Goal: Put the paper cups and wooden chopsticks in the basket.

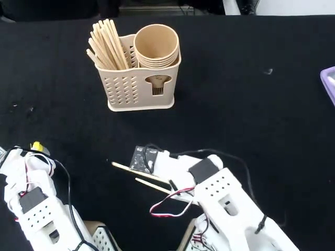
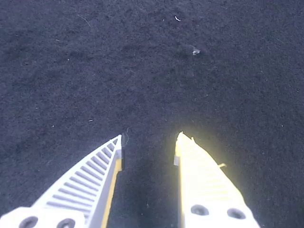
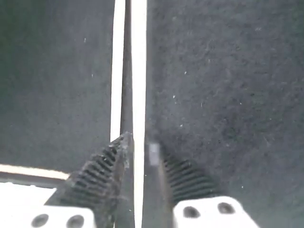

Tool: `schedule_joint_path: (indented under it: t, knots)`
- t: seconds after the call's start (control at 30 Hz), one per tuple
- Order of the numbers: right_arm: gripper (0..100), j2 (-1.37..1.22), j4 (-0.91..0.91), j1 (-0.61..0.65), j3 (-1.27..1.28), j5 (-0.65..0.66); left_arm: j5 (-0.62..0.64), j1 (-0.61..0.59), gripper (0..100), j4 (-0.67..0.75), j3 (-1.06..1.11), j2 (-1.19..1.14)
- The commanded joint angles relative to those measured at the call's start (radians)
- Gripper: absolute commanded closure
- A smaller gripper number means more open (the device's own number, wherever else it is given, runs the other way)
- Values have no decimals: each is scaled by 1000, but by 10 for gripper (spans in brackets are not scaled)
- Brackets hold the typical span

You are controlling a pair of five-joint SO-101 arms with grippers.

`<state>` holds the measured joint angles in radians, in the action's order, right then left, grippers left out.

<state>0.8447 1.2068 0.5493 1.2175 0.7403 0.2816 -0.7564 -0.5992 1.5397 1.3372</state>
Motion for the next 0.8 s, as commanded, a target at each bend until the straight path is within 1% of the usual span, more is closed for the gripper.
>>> schedule_joint_path:
  t: [0.0, 0.13, 0.27, 0.37, 0.5, 0.6, 0.7, 0.77]
  knots:
    - [763, -5, -12, -21, 8, 15, -6, 12, 812, 20, -53, 14]
    - [784, -56, -69, -15, 24, 17, -6, 12, 812, 20, -53, 14]
    - [783, -79, -74, -5, 8, 17, -6, 12, 812, 20, -53, 14]
    - [783, -79, -71, 51, 1, -32, -6, 12, 812, 20, -53, 14]
    - [783, -79, -38, 181, -39, -109, -6, 12, 812, 20, -53, 14]
    - [783, -87, -63, 245, -42, -147, -6, 12, 812, 20, -53, 14]
    - [783, -87, -124, 249, 15, -155, -6, 12, 812, 20, -53, 14]
    - [783, -87, -153, 224, 47, -153, -6, 12, 812, 20, -53, 14]
